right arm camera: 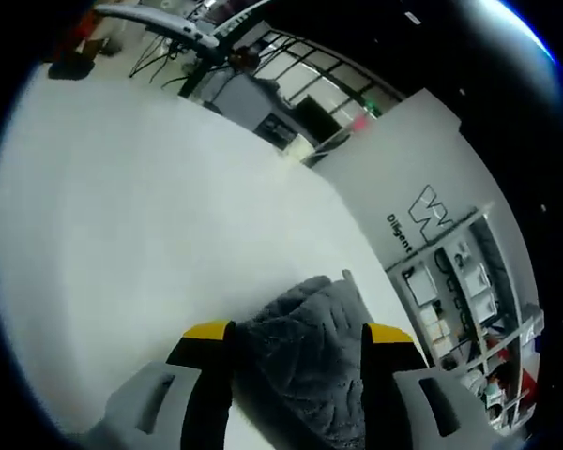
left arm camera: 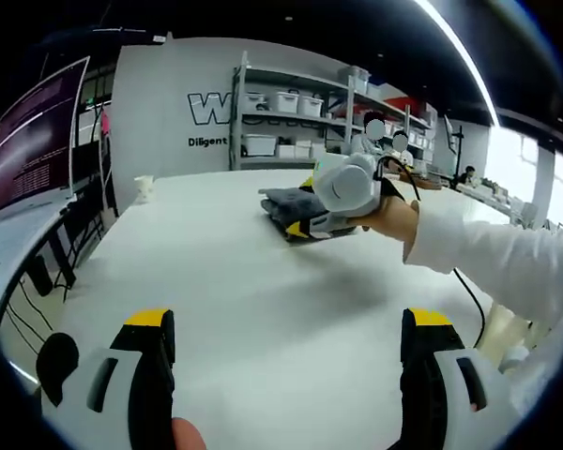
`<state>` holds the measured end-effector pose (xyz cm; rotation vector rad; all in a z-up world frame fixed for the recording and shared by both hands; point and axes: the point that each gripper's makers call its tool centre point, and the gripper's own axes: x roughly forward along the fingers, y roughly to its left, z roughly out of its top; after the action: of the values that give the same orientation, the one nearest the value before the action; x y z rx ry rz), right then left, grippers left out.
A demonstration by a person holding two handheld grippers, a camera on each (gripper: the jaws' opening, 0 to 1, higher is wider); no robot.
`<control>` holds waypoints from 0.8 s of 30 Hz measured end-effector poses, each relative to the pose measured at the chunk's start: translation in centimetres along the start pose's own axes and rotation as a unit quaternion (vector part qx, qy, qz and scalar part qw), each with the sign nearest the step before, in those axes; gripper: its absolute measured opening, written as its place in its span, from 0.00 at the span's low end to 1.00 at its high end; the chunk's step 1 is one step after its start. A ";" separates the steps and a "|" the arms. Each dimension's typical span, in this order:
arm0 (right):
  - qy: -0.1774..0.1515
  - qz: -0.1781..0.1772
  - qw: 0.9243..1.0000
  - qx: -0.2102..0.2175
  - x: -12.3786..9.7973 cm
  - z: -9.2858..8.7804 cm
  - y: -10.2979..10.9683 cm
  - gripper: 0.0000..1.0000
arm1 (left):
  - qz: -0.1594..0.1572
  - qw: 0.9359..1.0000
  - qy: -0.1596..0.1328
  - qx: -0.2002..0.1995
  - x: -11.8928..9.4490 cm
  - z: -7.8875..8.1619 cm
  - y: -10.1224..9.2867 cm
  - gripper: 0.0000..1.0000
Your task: Open the folded towel by lifting each exposed corner and separating the folded layers until the towel lies flat within the target outline without major curled edges
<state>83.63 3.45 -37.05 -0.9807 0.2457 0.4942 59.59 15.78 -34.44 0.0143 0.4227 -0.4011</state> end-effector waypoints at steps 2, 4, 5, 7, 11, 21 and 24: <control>0.000 0.001 1.000 0.001 0.4 0.2 0.0 0.49 | 0.000 1.000 0.000 -0.002 0.0 -0.1 0.1 1.00; 0.001 0.003 1.000 -0.002 0.6 0.1 0.4 0.47 | -0.001 1.000 0.001 -0.002 0.0 -0.1 0.1 1.00; 0.001 0.004 1.000 -0.003 0.6 0.1 0.4 0.45 | -0.001 1.000 0.002 -0.002 0.0 -0.2 0.1 1.00; 0.001 0.005 1.000 -0.001 0.6 0.1 0.6 0.43 | -0.002 1.000 0.002 -0.003 -0.1 -0.3 0.1 1.00; 0.003 0.011 1.000 0.001 0.6 -0.1 1.1 0.36 | -0.001 1.000 0.001 -0.005 -0.3 -0.3 0.3 1.00; -0.005 0.047 0.997 0.053 1.0 -0.5 1.9 0.24 | 0.008 1.000 -0.002 -0.015 -0.8 -0.5 1.3 1.00; -0.008 0.053 0.996 0.071 1.5 -0.5 1.6 0.21 | 0.009 1.000 -0.002 -0.015 -0.8 -0.5 1.3 1.00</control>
<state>84.13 4.14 -39.08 -0.8279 0.3149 0.5736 59.24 17.30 -34.66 -0.0128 0.4241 -0.3774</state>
